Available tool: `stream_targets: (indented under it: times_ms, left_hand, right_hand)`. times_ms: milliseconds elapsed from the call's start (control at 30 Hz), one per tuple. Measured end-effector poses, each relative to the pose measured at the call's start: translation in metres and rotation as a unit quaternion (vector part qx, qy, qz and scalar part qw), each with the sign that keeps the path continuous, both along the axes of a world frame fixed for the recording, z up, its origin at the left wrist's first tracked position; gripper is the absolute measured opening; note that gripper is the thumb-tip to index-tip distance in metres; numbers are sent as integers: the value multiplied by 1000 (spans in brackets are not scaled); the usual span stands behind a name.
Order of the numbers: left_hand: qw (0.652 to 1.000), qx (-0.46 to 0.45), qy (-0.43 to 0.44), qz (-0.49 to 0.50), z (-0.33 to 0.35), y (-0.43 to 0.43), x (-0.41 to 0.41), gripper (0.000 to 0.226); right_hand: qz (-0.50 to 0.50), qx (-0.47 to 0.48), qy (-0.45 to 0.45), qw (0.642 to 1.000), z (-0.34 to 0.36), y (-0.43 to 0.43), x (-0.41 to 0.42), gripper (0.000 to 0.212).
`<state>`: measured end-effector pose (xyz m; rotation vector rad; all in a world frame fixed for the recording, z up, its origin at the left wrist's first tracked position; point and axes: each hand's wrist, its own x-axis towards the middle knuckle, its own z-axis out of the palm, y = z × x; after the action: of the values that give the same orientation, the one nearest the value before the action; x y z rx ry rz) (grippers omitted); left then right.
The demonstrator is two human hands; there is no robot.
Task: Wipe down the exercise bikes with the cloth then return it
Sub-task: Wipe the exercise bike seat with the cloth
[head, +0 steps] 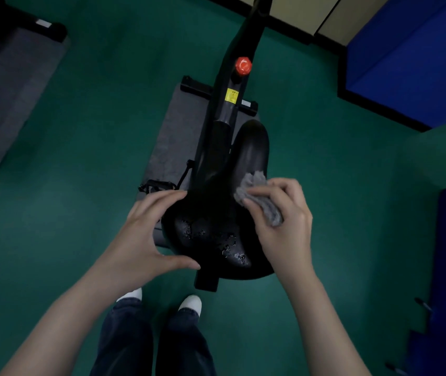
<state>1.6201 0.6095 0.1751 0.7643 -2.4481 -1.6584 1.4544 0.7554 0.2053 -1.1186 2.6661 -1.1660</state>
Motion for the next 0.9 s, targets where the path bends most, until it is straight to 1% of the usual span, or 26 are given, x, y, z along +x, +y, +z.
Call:
stream_targets:
  times_ms: [100, 167, 233, 400, 500, 567, 633, 667, 733, 767, 833, 900]
  left_hand:
    - [1000, 0, -2, 2, -1, 0, 0, 97]
    - [1000, 0, -2, 3, -2, 0, 0, 97]
    - [1000, 0, -3, 1, -2, 0, 0, 99]
    - [1000, 5, 1, 1, -4, 0, 0, 100]
    - [1000, 2, 3, 4, -5, 0, 0, 101]
    - [1000, 3, 1, 6, -6, 0, 1, 101]
    - [1000, 3, 3, 8, -7, 0, 1, 99]
    - [1000, 4, 5, 10, -7, 0, 1, 98]
    - [1000, 7, 9, 13, -7, 1, 0, 97]
    - [1000, 9, 11, 13, -7, 1, 0, 96]
    - [1000, 9, 14, 11, -7, 1, 0, 96]
    - [1000, 8, 13, 11, -7, 1, 0, 96]
  right_hand:
    - [-74, -1, -26, 997, 0, 8, -2, 11]
    - [-146, -6, -86, 986, 2, 3, -11, 10]
    - [-191, 3, -153, 970, 2, -2, -18, 10]
    - [-172, 75, -164, 968, 1, 8, -21, 10]
    - [-199, 84, -227, 950, -2, 9, -31, 5]
    - [-219, 63, -290, 929, -4, -3, -39, 6]
    - [-239, 8, -343, 908, -5, -22, -44, 8]
    - [-249, -29, -353, 901, -5, -32, -46, 10]
    - [-267, -111, -352, 890, -5, -48, -48, 9]
    - [-272, -138, -334, 892, -4, -53, -46, 8]
    - [-270, -147, -272, 912, -3, -54, -38, 11]
    - [-252, -148, -231, 928, -1, -50, -27, 14]
